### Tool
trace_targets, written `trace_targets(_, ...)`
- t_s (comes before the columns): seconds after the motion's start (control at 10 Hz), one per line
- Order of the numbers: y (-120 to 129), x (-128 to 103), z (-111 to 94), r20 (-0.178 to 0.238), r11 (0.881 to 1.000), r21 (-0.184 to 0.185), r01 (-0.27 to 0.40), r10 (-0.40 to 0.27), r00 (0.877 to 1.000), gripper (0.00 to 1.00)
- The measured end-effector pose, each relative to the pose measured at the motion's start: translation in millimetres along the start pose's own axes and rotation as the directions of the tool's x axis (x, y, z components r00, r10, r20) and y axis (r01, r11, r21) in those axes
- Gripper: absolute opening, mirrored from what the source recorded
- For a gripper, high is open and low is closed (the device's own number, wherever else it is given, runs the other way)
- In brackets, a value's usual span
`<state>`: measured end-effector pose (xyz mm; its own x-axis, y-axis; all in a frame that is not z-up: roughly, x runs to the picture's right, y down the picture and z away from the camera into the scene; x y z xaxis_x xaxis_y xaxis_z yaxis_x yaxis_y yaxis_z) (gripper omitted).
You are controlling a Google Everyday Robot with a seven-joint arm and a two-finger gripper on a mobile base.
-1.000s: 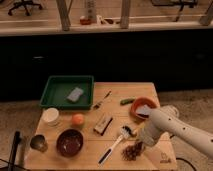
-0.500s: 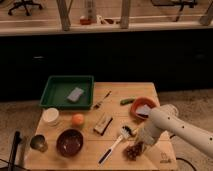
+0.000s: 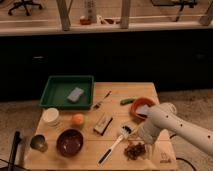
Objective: Place grapes in table surface
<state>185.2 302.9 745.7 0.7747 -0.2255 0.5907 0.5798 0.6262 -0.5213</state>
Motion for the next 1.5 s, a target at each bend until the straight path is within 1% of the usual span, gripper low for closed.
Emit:
trace_targets(0.3,-2,5,-6,-0.003,1.000,0.003,-0.005,0.005,1.000,0.80)
trace_targets(0.8,-3,20,-25,-0.024,0.999,0.028,-0.017,0.018,1.000,0.80)
trace_targets(1.1,0,30,-35,-0.036,0.999,0.047,-0.026,0.028,0.999,0.80)
trace_targets(1.5,4,42,-48,-0.050,0.995,0.095,-0.041,0.046,0.998,0.80)
